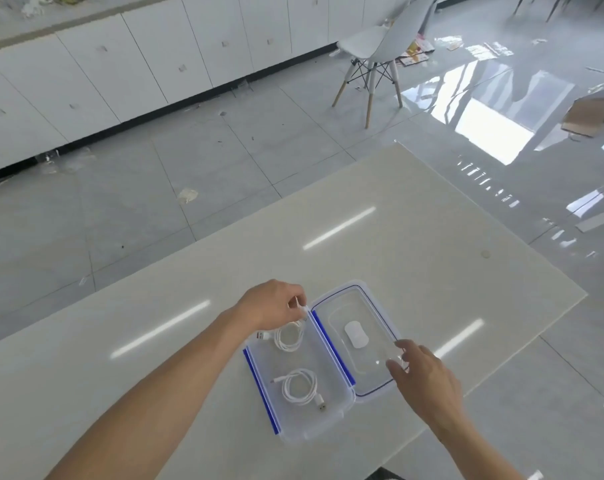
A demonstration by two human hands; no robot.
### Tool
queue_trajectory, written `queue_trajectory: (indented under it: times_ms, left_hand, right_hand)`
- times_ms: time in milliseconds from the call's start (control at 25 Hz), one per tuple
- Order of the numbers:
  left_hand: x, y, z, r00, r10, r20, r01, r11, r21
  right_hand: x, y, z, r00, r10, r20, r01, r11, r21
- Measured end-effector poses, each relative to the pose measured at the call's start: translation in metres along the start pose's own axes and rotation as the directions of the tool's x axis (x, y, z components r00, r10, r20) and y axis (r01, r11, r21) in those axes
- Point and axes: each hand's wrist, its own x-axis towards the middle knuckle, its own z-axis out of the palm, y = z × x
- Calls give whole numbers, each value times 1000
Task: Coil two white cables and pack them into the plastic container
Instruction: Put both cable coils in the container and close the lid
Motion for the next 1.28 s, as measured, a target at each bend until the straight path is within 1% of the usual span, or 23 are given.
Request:
queue_trajectory:
  times_ms: [120, 200, 280, 360, 440, 560, 680, 800, 960, 1040, 1120, 1200, 1280]
  left_hand:
    - [41, 17, -2, 999, 10, 41, -14, 996, 88]
    - [68, 26, 3, 995, -19, 95, 5, 988, 154]
    - [89, 31, 11, 984, -84, 159, 45, 971, 234]
    - [101, 34, 22, 968, -145, 207, 82, 955, 287]
    - [110, 37, 36, 964, -140, 226, 66, 949, 308]
    - [114, 38, 47, 983, -86, 163, 31, 949, 314]
    - [113, 36, 47, 991, -68, 115, 39, 972, 233]
    - [107, 41, 41, 998, -22, 61, 16, 996, 89]
    - [94, 52, 22, 993, 41, -109, -52, 994, -99]
    - [81, 51, 11, 983, 26, -184, -63, 978, -198]
    - [63, 42, 0, 973, -17, -230, -56, 950, -308]
    - [40, 27, -8, 957, -60, -283, -54, 924, -378]
    - [15, 10, -12, 933, -100, -344, -66, 896, -439]
  right_hand:
    - [1, 27, 6, 990, 121, 77, -120, 993, -20]
    - [3, 34, 13, 973, 192, 128, -193, 981, -5]
    - [4, 35, 20, 951, 258, 169, -279, 953, 118]
    - [5, 30, 27, 930, 299, 213, -354, 884, 305]
    - [9, 25, 31, 911, 346, 223, -411, 792, 451]
    - [16, 26, 35, 899, 393, 194, -430, 705, 564]
    - [19, 30, 33, 893, 398, 209, -429, 613, 663]
    - [25, 36, 23, 892, 413, 181, -402, 547, 734]
    - [32, 36, -7, 899, 419, 126, -337, 479, 810]
    - [35, 33, -23, 903, 417, 101, -301, 447, 842]
    - [37, 24, -36, 915, 392, 94, -266, 412, 871]
    - [37, 12, -46, 933, 334, 137, -264, 374, 889]
    - [38, -2, -51, 938, 269, 220, -301, 312, 901]
